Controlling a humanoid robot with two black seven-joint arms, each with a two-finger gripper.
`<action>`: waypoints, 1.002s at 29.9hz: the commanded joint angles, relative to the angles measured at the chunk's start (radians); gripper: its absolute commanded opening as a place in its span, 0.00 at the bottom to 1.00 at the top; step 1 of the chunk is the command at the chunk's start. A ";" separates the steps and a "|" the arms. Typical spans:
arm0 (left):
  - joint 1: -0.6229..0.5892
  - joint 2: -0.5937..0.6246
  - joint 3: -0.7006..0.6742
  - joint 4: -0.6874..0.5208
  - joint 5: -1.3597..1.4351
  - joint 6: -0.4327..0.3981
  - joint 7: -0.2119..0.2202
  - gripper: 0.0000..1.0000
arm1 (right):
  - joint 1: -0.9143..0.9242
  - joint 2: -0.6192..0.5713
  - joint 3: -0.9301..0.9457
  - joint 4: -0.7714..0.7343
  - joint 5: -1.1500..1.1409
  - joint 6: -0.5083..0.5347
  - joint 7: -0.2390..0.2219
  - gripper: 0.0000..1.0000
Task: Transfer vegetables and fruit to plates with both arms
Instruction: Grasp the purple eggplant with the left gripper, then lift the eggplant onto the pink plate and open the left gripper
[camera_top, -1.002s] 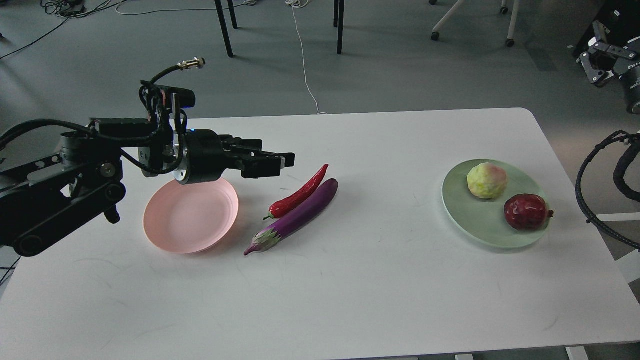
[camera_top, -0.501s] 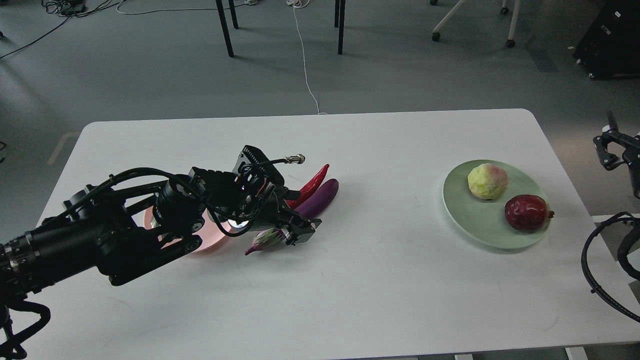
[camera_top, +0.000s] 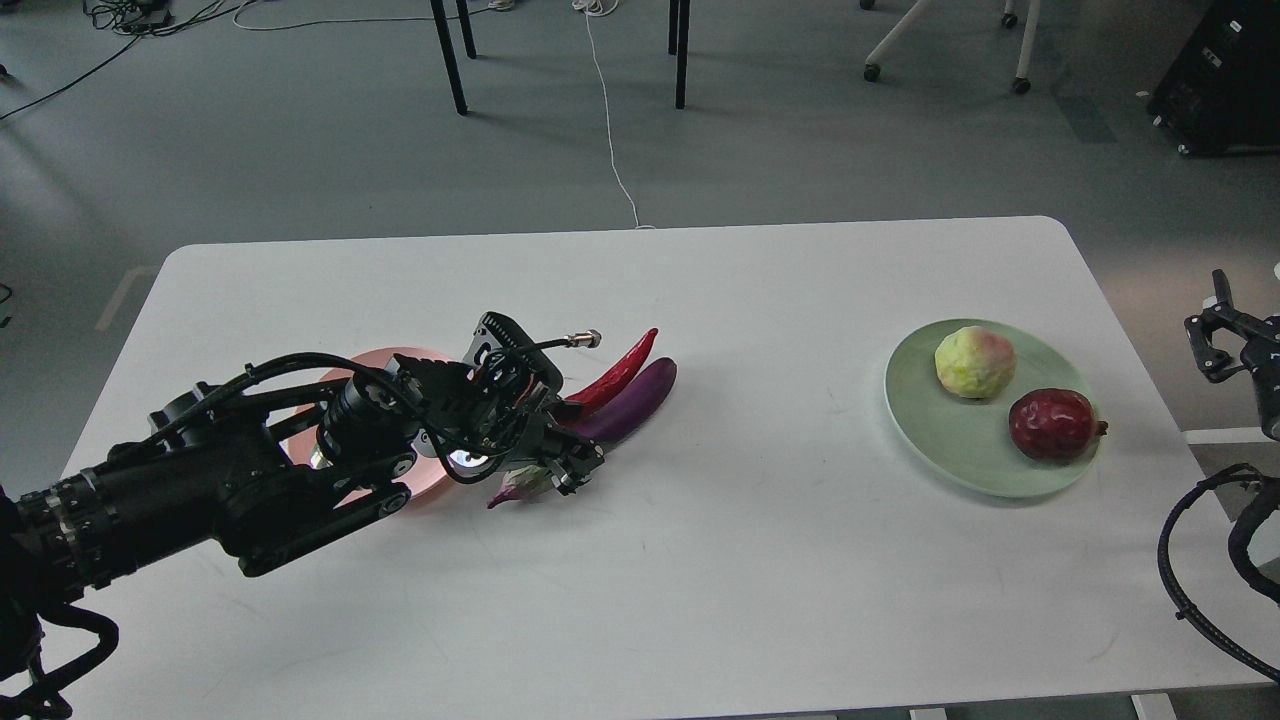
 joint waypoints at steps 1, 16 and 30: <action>0.018 0.001 0.012 0.001 -0.002 0.043 -0.001 0.40 | 0.000 0.013 0.008 0.001 0.000 0.000 0.000 0.98; 0.005 0.187 -0.026 -0.200 -0.062 0.106 -0.009 0.21 | 0.000 0.032 0.013 -0.026 -0.001 0.000 0.000 0.98; 0.148 0.583 -0.060 -0.190 -0.222 0.163 -0.061 0.24 | 0.000 0.047 0.011 -0.026 -0.001 0.000 0.000 0.98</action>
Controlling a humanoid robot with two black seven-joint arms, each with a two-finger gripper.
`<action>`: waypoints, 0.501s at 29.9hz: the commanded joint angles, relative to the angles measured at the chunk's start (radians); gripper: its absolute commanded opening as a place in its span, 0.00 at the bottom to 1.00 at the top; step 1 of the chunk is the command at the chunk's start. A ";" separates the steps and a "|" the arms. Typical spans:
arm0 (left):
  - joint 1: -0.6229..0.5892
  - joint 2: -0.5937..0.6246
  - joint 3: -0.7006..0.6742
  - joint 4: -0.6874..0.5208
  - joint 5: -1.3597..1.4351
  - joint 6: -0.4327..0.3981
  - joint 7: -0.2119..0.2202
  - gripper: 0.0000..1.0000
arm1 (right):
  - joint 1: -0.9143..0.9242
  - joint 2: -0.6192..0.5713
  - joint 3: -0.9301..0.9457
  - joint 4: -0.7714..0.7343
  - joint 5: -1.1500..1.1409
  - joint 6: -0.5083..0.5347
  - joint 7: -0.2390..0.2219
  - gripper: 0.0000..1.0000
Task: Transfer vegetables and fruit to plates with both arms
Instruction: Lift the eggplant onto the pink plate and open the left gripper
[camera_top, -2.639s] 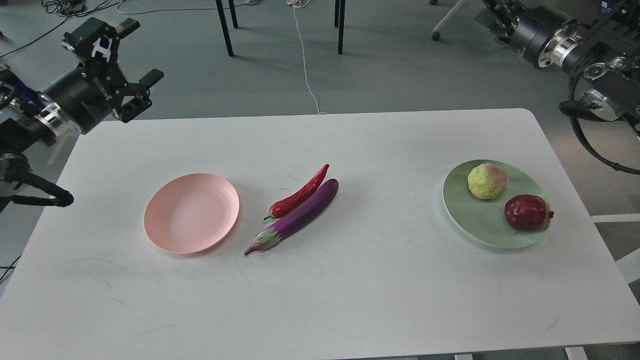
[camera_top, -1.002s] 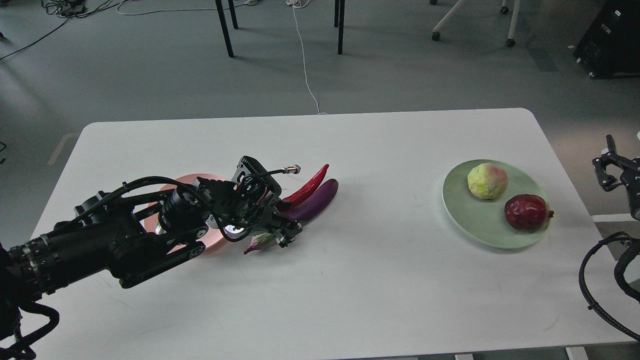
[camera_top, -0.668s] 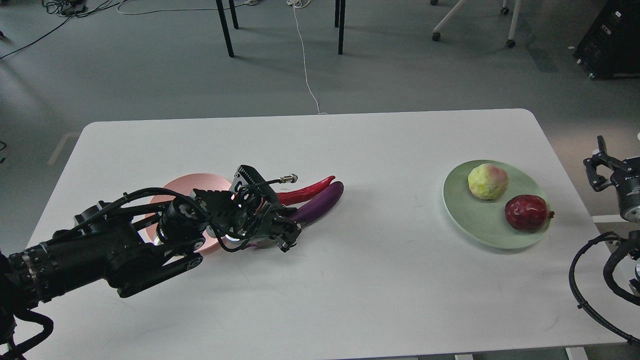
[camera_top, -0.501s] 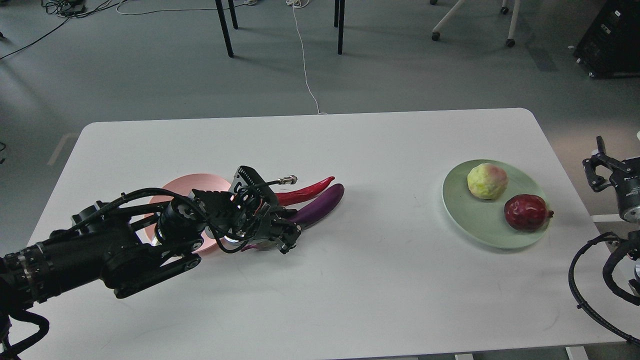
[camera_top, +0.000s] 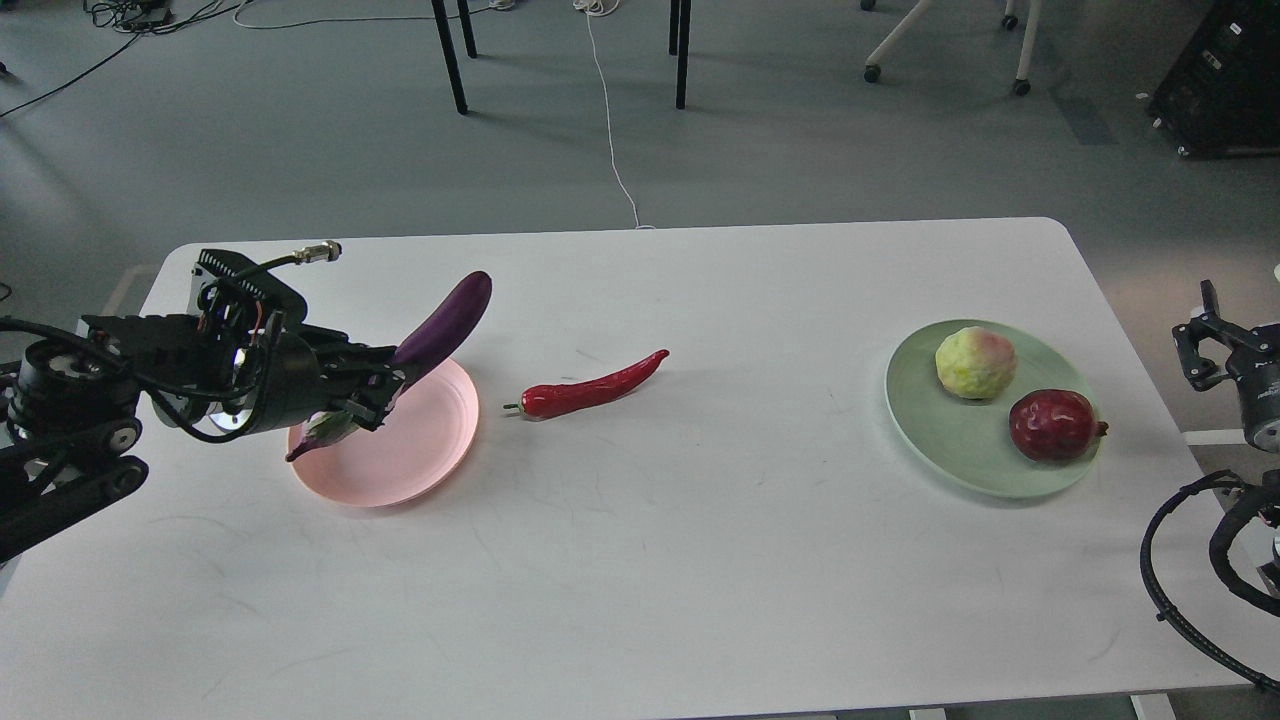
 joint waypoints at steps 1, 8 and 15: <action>0.082 0.019 0.007 0.069 0.000 0.069 -0.010 0.25 | 0.002 0.007 -0.002 0.001 0.000 0.000 0.000 0.98; 0.110 -0.013 0.005 0.123 -0.009 0.135 0.002 0.59 | 0.002 0.005 -0.002 0.001 -0.002 0.000 0.000 0.98; 0.108 -0.032 -0.005 0.123 -0.009 0.137 0.001 0.78 | 0.005 0.005 -0.002 0.000 -0.002 0.000 0.000 0.98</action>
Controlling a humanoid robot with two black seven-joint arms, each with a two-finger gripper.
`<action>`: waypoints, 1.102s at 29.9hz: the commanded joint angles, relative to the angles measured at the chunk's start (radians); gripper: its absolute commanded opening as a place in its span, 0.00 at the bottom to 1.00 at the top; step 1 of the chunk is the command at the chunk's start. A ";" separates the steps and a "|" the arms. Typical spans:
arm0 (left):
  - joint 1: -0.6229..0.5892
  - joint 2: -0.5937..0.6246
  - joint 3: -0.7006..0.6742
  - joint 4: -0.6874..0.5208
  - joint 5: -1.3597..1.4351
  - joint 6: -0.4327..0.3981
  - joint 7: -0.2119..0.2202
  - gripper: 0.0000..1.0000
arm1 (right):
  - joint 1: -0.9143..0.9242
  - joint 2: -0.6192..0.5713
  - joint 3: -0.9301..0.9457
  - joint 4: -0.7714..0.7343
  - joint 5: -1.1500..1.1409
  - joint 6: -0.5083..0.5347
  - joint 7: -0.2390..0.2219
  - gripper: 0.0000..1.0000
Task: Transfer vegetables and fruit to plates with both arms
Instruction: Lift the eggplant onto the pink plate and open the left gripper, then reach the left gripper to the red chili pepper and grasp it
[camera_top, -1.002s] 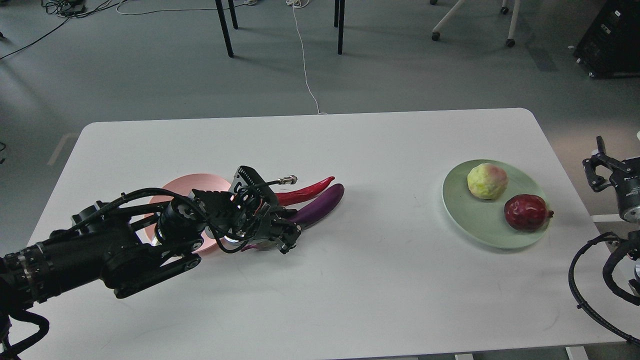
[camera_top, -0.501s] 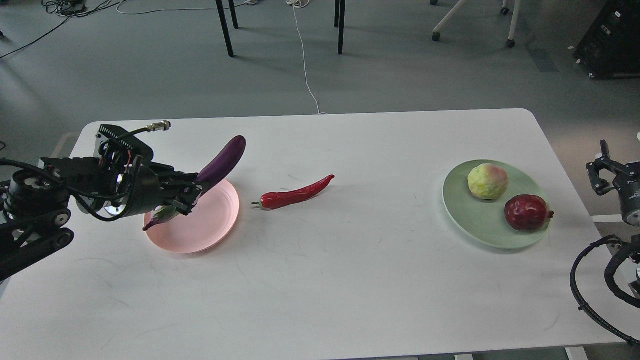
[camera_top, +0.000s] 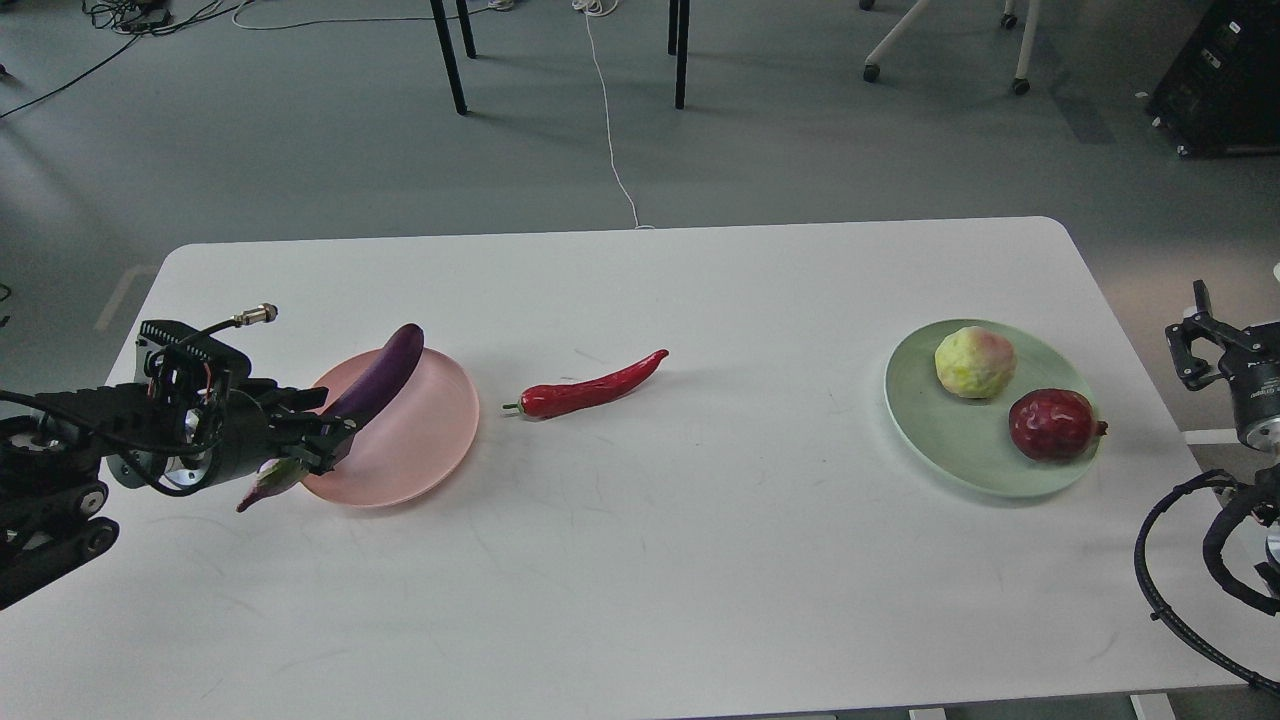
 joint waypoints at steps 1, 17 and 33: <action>-0.003 -0.013 -0.008 0.000 0.000 0.003 -0.004 0.80 | 0.004 0.000 0.000 0.000 0.000 0.000 0.000 0.98; -0.217 -0.262 -0.033 0.034 -0.017 0.006 0.003 0.82 | 0.007 0.002 -0.006 0.003 0.000 0.000 0.000 0.98; -0.208 -0.556 0.143 0.291 0.192 0.040 -0.001 0.74 | -0.010 0.000 -0.005 0.006 0.000 0.000 0.000 0.98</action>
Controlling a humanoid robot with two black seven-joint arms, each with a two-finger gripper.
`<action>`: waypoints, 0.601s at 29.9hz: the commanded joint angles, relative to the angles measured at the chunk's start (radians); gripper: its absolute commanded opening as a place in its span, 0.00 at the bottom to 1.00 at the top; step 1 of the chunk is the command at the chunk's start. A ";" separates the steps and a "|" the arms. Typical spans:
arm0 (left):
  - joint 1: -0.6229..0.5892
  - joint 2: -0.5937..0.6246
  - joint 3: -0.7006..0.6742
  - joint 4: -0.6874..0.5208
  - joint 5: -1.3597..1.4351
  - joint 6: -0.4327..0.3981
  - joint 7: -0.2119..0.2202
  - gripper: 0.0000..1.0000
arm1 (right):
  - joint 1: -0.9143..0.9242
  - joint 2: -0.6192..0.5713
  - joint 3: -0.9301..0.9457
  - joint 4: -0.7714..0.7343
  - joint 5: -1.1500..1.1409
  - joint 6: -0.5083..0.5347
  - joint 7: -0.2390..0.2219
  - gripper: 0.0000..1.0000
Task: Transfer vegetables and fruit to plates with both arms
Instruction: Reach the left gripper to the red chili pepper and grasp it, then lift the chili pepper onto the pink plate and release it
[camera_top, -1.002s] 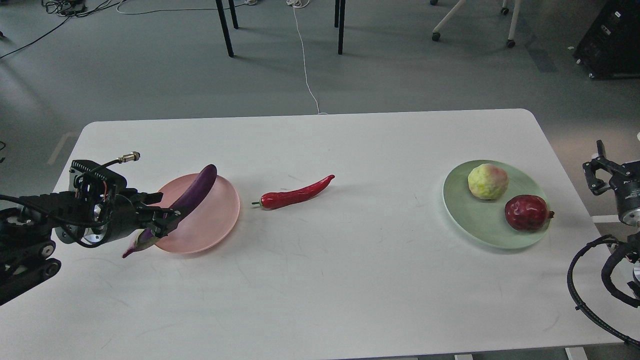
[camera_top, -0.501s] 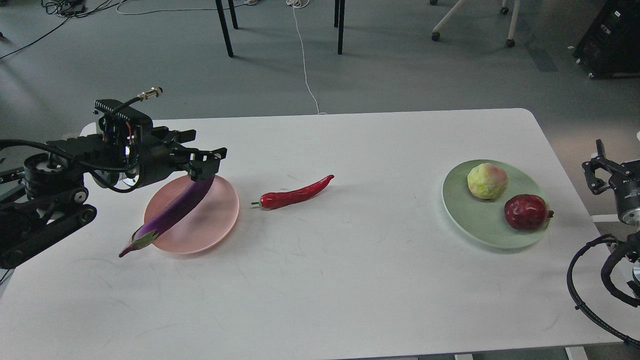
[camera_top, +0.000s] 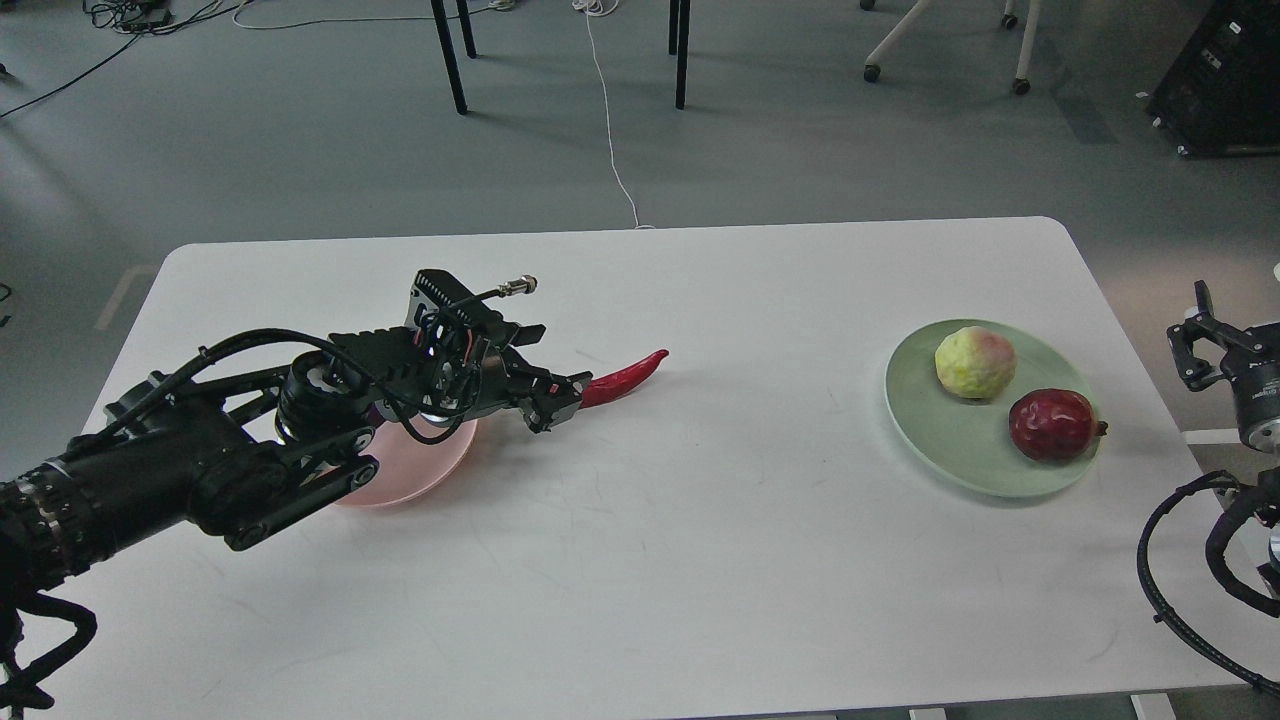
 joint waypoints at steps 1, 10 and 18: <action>0.001 -0.030 0.038 0.040 0.005 0.001 0.000 0.73 | -0.001 0.002 0.003 0.003 0.000 0.000 0.000 0.98; 0.024 -0.063 0.043 0.096 0.005 0.001 0.000 0.57 | 0.002 0.004 0.006 0.003 0.000 0.000 0.000 0.98; 0.019 -0.054 0.039 0.083 0.004 0.001 -0.006 0.24 | 0.007 0.004 0.006 0.000 0.000 0.000 0.000 0.98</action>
